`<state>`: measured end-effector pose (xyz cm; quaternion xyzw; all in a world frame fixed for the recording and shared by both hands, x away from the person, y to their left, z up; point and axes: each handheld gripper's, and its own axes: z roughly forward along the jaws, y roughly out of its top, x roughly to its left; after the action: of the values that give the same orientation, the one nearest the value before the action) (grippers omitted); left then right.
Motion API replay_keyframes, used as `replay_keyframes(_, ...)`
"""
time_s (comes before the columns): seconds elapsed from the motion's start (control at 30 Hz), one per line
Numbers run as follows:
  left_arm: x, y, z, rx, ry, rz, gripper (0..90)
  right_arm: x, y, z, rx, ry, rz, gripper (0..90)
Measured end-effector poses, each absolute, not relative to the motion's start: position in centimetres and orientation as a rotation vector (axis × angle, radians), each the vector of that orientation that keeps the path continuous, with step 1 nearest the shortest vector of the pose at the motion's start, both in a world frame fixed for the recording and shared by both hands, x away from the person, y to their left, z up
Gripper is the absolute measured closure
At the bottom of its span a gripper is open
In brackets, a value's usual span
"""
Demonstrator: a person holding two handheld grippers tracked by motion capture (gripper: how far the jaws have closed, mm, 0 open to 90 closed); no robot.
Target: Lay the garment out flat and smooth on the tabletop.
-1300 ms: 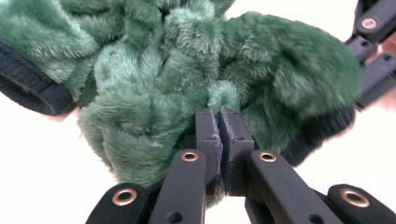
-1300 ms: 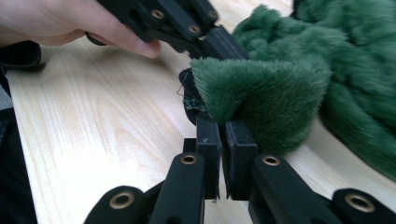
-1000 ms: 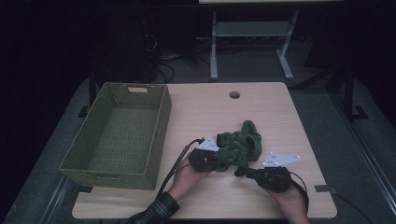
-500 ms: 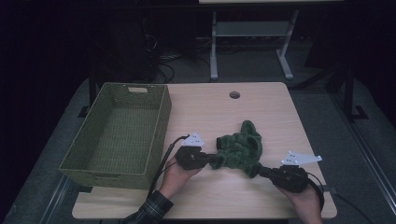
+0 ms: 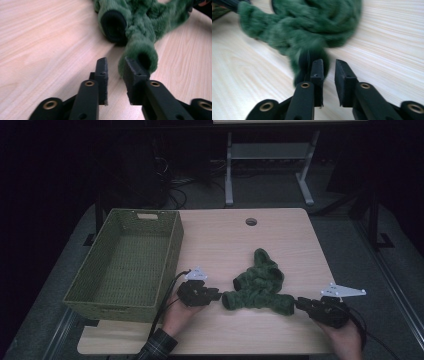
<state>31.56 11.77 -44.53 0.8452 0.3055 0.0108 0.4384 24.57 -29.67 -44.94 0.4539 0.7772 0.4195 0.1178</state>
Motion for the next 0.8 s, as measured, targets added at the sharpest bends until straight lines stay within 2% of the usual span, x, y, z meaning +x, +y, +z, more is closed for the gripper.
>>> replay_keyframes(0.13,31.0,11.5,-43.3,2.078,0.721,0.051,71.6,24.3,-30.8,-44.7,1.358,2.221,1.226,72.6)
replay_keyframes(0.37,29.0,9.1,-41.6,2.073,0.587,0.057,73.6,23.3,-29.5,-43.3,1.240,2.222,1.324,80.5)
replay_keyframes(0.6,30.4,7.7,-44.3,2.150,0.612,0.054,75.6,23.8,-26.4,-43.8,1.149,2.360,1.300,85.8)
replay_keyframes(0.8,32.2,7.7,-46.2,2.210,0.678,0.061,77.7,25.5,-26.3,-45.7,1.206,2.414,1.132,86.5)
